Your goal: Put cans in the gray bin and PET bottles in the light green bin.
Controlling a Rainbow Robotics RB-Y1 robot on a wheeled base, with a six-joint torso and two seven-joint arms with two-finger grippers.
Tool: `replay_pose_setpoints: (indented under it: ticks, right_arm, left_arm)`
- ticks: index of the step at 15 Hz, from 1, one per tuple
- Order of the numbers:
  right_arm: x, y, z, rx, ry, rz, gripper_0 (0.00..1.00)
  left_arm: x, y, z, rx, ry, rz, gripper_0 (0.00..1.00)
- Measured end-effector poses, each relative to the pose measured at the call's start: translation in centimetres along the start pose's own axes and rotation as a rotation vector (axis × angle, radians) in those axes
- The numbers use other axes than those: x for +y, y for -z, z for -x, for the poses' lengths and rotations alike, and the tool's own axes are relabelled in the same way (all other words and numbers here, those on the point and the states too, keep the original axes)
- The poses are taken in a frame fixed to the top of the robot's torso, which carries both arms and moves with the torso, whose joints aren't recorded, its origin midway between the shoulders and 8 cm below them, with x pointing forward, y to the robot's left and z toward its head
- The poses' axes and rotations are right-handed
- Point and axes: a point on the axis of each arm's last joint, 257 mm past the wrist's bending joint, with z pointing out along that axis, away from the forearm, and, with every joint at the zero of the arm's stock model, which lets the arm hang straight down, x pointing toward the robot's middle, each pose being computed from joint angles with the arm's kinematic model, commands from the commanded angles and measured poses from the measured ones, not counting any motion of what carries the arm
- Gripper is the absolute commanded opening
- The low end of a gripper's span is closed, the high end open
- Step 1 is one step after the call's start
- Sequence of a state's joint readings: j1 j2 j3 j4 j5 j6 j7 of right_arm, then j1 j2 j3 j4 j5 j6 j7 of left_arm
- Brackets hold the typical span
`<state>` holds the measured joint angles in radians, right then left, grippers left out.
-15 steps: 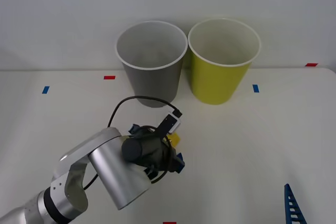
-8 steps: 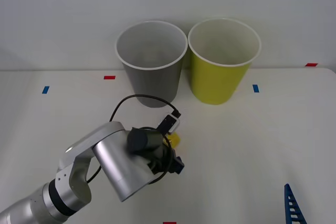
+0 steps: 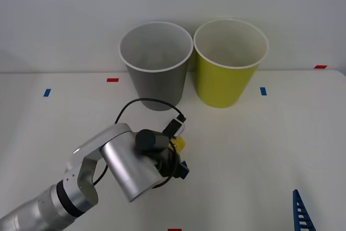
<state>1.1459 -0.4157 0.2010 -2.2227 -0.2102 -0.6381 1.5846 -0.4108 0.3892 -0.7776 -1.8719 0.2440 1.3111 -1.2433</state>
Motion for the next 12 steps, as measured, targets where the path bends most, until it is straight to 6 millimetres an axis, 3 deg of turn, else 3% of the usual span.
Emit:
replay_pose_setpoints:
  ticks: [3,5,12]
  right_arm:
    - [0.00,0.00,0.00,0.000,0.000,0.000,1.00]
    - [0.00,0.00,0.00,0.000,0.000,0.000,1.00]
    - [0.00,0.00,0.00,0.000,0.000,0.000,1.00]
  left_arm:
    - [0.05,-0.38,-0.04,0.009,-0.001,-0.007,1.00]
    - [0.05,-0.43,-0.07,0.010,-0.003,-0.008,0.00]
    - [0.20,-0.44,-0.23,0.010,-0.011,-0.011,0.00]
